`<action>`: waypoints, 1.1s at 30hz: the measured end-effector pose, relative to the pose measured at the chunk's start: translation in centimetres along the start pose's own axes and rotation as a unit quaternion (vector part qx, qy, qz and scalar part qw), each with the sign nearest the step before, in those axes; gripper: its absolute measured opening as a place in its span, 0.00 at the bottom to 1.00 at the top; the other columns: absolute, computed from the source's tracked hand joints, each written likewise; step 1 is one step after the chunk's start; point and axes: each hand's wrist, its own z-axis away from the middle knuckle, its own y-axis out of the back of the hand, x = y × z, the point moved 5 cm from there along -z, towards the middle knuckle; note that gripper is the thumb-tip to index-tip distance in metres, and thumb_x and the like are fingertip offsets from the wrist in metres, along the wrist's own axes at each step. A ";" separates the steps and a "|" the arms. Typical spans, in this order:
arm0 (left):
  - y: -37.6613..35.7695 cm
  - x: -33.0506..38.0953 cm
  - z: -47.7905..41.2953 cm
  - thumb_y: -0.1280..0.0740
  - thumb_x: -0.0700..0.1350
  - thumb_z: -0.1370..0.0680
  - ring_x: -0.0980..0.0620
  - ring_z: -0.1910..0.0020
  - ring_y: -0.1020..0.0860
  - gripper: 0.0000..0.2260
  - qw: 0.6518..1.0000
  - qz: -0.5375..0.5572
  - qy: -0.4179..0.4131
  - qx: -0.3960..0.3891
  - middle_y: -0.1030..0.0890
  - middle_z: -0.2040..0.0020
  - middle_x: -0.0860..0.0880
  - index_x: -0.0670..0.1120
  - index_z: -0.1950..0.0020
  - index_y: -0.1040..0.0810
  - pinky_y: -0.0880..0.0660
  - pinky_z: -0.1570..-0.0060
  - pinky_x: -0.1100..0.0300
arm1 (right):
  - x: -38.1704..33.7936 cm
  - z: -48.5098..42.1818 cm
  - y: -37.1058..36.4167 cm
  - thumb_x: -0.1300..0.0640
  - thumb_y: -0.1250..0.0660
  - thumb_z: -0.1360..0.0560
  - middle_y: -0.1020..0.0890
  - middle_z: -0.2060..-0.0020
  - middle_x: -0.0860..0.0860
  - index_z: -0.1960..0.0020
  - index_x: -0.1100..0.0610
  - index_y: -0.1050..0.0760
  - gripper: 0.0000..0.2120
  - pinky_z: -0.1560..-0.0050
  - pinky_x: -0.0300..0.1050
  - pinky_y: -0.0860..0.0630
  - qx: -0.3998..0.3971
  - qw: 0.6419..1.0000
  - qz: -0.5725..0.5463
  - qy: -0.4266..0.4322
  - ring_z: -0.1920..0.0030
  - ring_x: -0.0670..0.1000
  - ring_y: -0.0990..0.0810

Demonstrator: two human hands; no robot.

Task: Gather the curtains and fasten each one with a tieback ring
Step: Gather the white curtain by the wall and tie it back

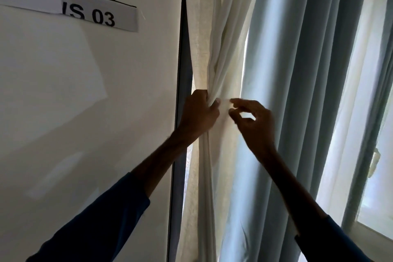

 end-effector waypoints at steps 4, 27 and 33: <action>0.9 0.1 0.7 0.34 0.49 0.18 0.42 0.48 0.18 0.12 0.997 0.053 0.009 -0.051 0.18 0.48 0.40 0.40 0.44 0.22 0.20 0.45 0.46 | 4.0 -1.9 -1.1 0.49 0.21 0.30 0.18 0.37 0.51 0.29 0.57 0.26 0.32 0.37 0.42 0.22 -0.091 0.980 -0.087 -0.155 0.38 0.45 0.19; -0.2 -2.2 6.7 0.33 0.47 0.20 0.52 0.57 0.16 0.14 0.990 -0.069 -0.126 -0.010 0.15 0.51 0.46 0.38 0.40 0.22 0.25 0.55 0.72 | 6.1 6.6 -3.1 0.43 0.21 0.32 0.12 0.57 0.51 0.53 0.52 0.14 0.15 0.62 0.41 0.18 -0.146 0.949 -0.164 -0.226 0.58 0.51 0.12; -3.8 -5.0 14.1 0.31 0.42 0.25 0.37 0.55 0.16 0.17 0.981 -0.168 -0.069 -0.068 0.16 0.54 0.41 0.40 0.37 0.25 0.17 0.53 0.50 | 8.7 15.1 -2.0 0.45 0.25 0.27 0.17 0.68 0.45 0.57 0.54 0.19 0.12 0.68 0.35 0.24 -0.093 0.964 0.080 -0.238 0.68 0.39 0.18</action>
